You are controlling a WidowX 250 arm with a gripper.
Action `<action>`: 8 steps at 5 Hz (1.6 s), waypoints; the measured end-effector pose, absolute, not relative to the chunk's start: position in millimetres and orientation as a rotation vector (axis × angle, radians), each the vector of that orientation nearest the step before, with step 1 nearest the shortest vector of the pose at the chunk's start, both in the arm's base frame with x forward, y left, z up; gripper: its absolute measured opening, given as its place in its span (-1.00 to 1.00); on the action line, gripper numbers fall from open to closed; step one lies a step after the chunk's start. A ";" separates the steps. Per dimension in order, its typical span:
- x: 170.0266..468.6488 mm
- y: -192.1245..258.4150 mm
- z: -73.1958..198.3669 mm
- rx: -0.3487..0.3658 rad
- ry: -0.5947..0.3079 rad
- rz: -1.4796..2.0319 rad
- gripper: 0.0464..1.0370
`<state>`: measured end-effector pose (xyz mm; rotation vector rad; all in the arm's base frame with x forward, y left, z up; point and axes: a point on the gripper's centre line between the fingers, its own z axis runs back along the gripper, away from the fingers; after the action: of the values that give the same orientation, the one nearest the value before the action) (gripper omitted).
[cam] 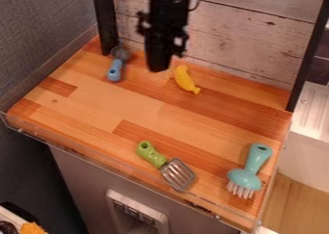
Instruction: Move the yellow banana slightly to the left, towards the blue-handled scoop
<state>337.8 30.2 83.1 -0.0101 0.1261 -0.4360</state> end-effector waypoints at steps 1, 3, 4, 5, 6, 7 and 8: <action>363.2 18.4 81.2 -0.006 0.140 -0.475 -0.94; 387.3 12.0 69.8 -0.008 0.154 -0.317 -0.93; 392.9 11.6 59.2 -0.006 0.134 -0.217 -0.87; 395.0 10.9 41.2 -0.007 0.132 -0.174 -0.51; 396.2 9.1 28.0 -0.008 0.127 -0.200 0.06; 395.0 8.1 13.2 0.001 0.138 -0.262 0.62; 392.4 5.7 6.7 0.006 0.147 -0.350 0.82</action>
<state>392.4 5.7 6.7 0.0065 0.1466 -0.3501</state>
